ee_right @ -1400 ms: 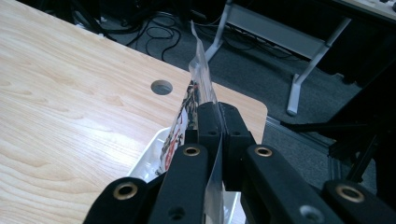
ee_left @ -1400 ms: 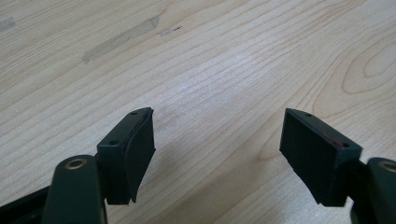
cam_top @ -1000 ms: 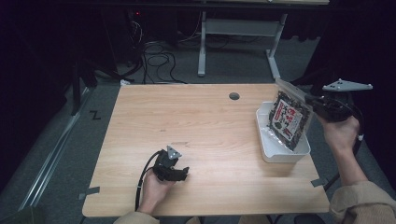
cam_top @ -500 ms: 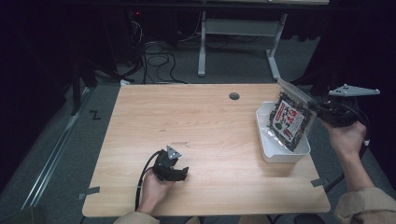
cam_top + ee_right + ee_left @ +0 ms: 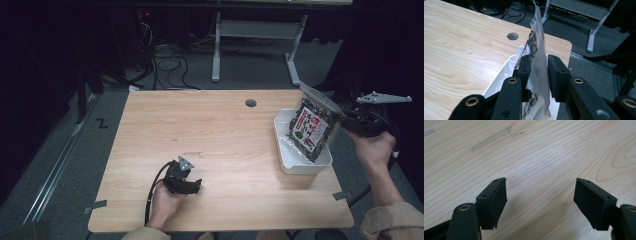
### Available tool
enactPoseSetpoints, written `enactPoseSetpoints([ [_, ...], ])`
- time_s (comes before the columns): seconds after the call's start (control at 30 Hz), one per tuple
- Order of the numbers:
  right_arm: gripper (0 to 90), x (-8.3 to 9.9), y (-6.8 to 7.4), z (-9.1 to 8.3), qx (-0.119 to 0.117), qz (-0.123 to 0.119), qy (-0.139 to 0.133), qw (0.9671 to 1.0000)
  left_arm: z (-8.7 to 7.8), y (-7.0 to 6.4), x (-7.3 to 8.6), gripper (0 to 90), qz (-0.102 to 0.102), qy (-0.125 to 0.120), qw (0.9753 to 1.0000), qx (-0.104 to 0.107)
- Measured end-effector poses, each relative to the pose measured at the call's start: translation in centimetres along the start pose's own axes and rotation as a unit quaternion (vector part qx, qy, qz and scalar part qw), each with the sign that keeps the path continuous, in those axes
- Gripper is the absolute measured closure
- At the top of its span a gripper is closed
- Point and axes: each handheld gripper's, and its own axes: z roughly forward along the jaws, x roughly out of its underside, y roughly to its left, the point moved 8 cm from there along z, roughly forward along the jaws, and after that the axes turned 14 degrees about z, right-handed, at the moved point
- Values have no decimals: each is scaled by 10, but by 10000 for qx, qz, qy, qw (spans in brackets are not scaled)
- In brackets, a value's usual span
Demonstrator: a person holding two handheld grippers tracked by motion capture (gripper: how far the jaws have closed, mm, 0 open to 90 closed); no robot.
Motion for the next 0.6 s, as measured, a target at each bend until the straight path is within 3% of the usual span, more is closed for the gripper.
enactPoseSetpoints([
  [0.6, 530, 4, -24, -3, 276, 348, -41, 9990, 0, 0, 0, 271, 27, 19, 10000, 0],
])
